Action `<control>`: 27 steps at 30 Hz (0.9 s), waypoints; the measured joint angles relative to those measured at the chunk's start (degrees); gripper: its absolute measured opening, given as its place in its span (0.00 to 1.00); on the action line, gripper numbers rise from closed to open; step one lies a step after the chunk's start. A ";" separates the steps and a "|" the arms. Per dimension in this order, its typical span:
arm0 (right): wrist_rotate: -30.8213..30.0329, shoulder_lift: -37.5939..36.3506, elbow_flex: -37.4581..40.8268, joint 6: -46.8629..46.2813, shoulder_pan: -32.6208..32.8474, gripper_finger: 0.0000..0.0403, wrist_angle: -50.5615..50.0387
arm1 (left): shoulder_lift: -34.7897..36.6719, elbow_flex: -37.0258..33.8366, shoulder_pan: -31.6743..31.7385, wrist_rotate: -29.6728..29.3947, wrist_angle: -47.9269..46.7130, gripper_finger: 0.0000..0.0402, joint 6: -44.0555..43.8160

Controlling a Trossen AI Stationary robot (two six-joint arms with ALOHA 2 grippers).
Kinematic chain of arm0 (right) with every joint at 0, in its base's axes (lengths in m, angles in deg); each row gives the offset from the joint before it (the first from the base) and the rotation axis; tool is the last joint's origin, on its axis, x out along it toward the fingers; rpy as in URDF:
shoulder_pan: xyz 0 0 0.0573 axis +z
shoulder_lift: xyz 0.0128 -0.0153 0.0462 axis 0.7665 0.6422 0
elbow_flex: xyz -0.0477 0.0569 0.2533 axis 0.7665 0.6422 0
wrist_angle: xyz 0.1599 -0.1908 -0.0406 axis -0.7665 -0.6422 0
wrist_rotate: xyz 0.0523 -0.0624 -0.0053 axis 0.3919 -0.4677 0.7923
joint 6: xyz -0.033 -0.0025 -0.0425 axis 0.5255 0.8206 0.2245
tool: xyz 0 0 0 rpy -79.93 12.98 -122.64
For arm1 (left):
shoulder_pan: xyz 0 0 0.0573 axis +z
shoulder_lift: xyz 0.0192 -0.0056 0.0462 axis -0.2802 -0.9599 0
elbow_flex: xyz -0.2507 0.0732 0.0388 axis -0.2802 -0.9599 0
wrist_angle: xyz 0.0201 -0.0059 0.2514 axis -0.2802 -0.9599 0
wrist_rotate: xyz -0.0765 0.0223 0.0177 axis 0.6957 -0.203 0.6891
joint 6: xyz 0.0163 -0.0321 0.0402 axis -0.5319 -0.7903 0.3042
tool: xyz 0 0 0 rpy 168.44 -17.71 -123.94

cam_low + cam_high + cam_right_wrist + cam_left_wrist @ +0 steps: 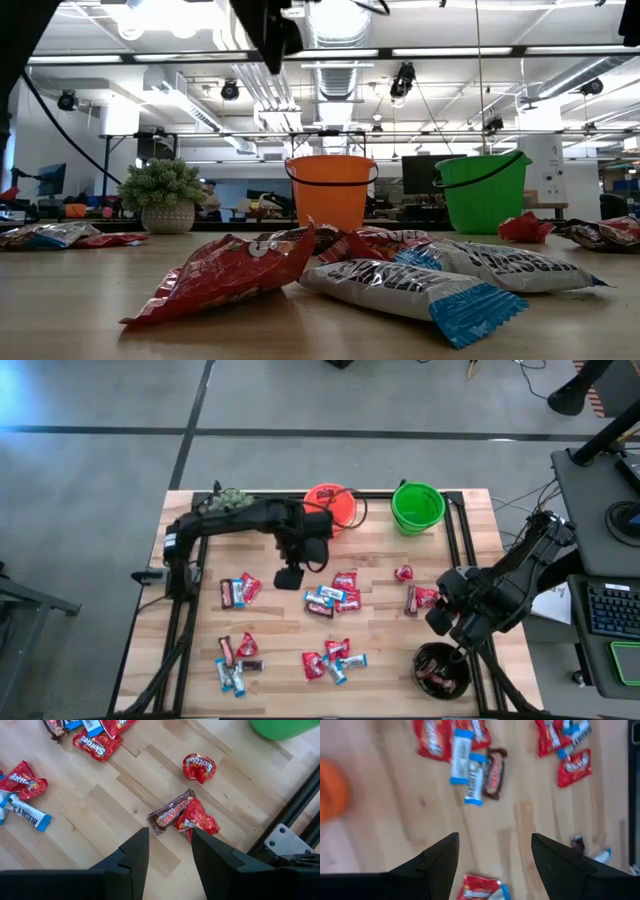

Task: Organize candy in baskets
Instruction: Put the brown chocolate bar into the black bucket

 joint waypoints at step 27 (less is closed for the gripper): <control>-0.52 -0.04 0.00 0.20 0.00 0.33 0.00 | 0.15 -29.16 -5.30 2.43 32.70 0.58 -8.17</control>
